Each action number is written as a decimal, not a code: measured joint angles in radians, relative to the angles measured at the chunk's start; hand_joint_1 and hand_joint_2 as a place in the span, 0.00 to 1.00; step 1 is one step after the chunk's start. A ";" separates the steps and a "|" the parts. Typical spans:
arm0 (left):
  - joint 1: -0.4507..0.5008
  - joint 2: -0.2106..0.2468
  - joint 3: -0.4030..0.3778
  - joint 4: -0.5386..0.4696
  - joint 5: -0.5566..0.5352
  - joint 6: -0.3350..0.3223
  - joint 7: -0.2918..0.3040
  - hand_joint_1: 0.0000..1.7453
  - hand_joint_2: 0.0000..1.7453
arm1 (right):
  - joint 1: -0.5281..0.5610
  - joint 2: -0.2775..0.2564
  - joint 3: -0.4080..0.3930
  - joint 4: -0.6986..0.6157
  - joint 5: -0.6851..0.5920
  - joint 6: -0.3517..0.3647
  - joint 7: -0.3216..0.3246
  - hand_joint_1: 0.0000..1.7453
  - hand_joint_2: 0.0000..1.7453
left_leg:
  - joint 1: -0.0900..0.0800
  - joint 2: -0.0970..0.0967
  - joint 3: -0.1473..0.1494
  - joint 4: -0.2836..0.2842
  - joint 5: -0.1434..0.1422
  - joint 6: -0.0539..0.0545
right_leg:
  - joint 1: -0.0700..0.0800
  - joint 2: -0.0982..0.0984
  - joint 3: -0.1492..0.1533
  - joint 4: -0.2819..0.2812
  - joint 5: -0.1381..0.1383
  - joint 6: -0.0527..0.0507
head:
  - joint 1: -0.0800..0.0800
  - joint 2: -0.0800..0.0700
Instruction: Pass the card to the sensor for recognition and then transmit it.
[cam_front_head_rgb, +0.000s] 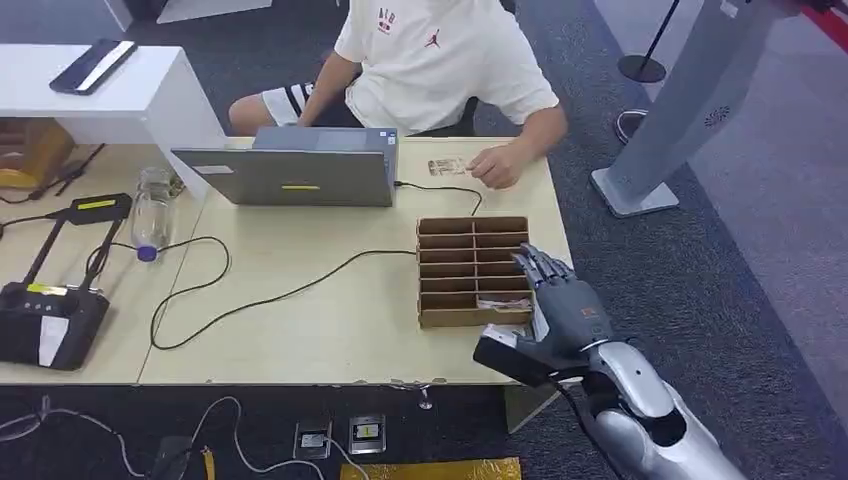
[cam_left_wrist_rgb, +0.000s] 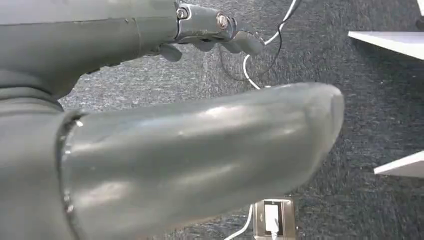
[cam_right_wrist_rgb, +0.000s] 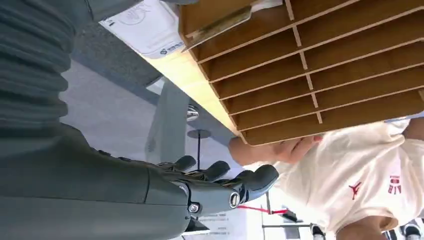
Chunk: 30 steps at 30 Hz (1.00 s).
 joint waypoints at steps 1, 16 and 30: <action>0.000 0.000 0.000 -0.003 0.000 0.008 0.000 0.00 0.00 | -0.005 0.006 0.005 0.019 -0.001 -0.013 -0.006 0.00 1.00 | 0.000 0.000 0.000 0.000 0.000 0.000 | 0.000 0.000 0.000 0.000 0.000 0.000 | 0.000 0.000; 0.006 -0.110 -0.001 -0.012 0.021 0.043 -0.068 0.00 0.00 | -0.005 0.023 0.055 0.145 -0.025 -0.056 -0.027 0.00 1.00 | 0.000 0.000 0.000 0.000 0.000 0.000 | 0.000 0.000 0.000 0.000 0.000 0.000 | 0.000 0.000; 0.004 -0.124 -0.001 -0.011 0.024 0.040 -0.069 0.00 0.00 | -0.026 0.034 0.086 0.225 -0.047 -0.132 -0.045 0.00 1.00 | 0.000 0.000 0.000 0.000 0.000 0.000 | 0.000 0.001 0.000 0.000 0.000 0.000 | 0.000 0.000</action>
